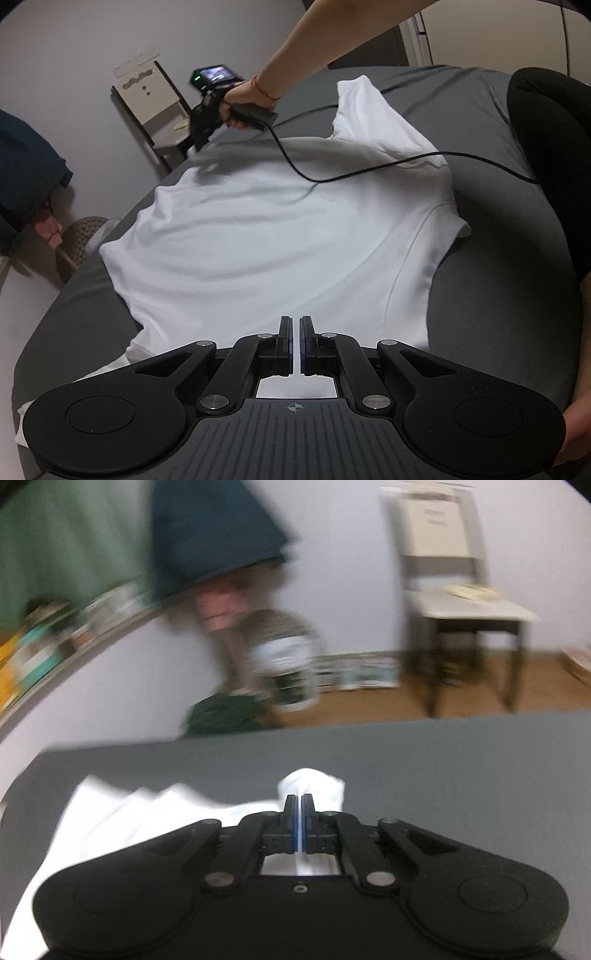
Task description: Fold clothes
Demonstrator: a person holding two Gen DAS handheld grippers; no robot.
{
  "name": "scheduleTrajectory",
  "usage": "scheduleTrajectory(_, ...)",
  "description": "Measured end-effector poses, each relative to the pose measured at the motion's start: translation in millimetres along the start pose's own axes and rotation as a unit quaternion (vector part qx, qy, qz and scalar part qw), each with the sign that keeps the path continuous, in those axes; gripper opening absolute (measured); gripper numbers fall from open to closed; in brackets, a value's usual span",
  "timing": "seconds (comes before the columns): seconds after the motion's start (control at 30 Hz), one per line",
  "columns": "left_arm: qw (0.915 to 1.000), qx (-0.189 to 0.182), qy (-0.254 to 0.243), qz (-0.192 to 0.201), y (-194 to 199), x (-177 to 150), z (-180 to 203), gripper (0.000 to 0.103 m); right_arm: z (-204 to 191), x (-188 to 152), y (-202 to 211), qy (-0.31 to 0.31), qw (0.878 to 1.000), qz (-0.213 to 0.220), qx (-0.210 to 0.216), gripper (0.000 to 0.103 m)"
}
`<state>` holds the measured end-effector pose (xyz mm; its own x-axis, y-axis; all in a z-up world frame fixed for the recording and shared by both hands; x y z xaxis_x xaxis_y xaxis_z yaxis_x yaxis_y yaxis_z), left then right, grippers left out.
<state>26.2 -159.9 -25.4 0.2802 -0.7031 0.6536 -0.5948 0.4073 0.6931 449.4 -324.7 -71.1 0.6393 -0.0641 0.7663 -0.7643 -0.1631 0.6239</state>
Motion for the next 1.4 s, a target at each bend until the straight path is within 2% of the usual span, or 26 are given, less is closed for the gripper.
scheduleTrajectory(0.07,1.0000,0.001,-0.002,0.003,2.3,0.6,0.6,0.003,-30.5,-13.0,-5.8,0.059,0.997,-0.030,0.030,0.005)
scheduleTrajectory(0.13,1.0000,0.006,-0.001,0.005,4.3,0.5,-0.2,0.003,-53.7,-27.0,-8.7,0.112,0.991,-0.063,0.042,0.018)
scheduleTrajectory(0.17,1.0000,0.008,0.000,0.006,5.4,0.2,-0.6,0.003,-57.1,-24.2,-3.2,0.118,0.991,-0.047,0.043,0.031)
scheduleTrajectory(0.2,0.9999,0.010,0.000,0.007,6.4,-0.1,-1.0,0.003,-57.1,-16.9,4.8,0.112,0.992,-0.017,0.050,0.033)
scheduleTrajectory(0.27,0.9999,0.014,0.001,0.008,8.1,-0.4,-2.4,0.003,-43.6,-1.9,19.2,0.072,0.996,0.027,0.046,0.033)
scheduleTrajectory(0.3,0.9999,0.015,0.000,0.008,8.4,-0.6,-3.2,0.003,-32.0,2.9,20.9,0.052,0.998,0.031,0.028,0.033)
scheduleTrajectory(0.4,0.9999,0.013,0.000,0.007,6.5,-1.2,-3.4,0.003,-2.7,5.7,19.1,0.025,0.999,0.006,-0.022,0.030)
scheduleTrajectory(0.5,0.9999,0.009,-0.003,0.005,4.5,-1.6,-1.9,0.003,-10.4,-3.7,17.4,0.079,0.997,-0.013,-0.013,0.029)
scheduleTrajectory(0.63,1.0000,0.009,-0.001,0.003,3.3,-1.4,-3.0,0.003,-34.6,-22.7,4.1,0.183,0.982,-0.037,-0.010,0.029)
scheduleTrajectory(0.73,1.0000,0.010,-0.001,0.000,1.7,-2.1,-3.1,0.003,-46.1,-29.4,-0.6,0.212,0.976,-0.045,-0.020,0.026)
scheduleTrajectory(0.8,1.0000,0.008,-0.002,-0.003,0.4,-2.6,-2.3,0.003,-46.1,-28.6,-6.8,0.208,0.977,-0.048,-0.023,0.007)
scheduleTrajectory(0.93,1.0000,0.006,-0.004,-0.007,-2.3,-3.3,-1.6,0.003,-44.1,-25.6,-16.3,0.196,0.979,-0.049,-0.029,0.004)
scheduleTrajectory(1.07,0.9999,0.006,-0.003,-0.009,-3.7,-3.8,-1.9,0.003,-24.7,-9.8,-0.8,0.156,0.987,-0.005,-0.035,0.003)
scheduleTrajectory(1.23,0.9999,0.007,-0.002,-0.009,-3.7,-4.1,-2.4,0.003,28.2,8.7,18.4,0.060,0.996,0.030,-0.058,0.003)
scheduleTrajectory(1.4,0.9999,0.005,-0.003,-0.016,-7.0,-4.3,-2.3,0.003,78.9,-4.4,13.8,-0.034,0.996,0.015,-0.082,0.003)
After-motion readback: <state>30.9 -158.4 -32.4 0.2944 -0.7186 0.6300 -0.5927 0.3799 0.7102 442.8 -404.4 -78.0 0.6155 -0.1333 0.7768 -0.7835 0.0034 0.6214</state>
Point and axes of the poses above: each gripper's, at about its wrist camera, not at the fingertips, and y roughly against the way its jaws point, z to its right, x to its top, the point moved 10 cm from there along -y, roughly the way its jaws point, and after that the axes turned 5 degrees about y, right-handed, at the moved point
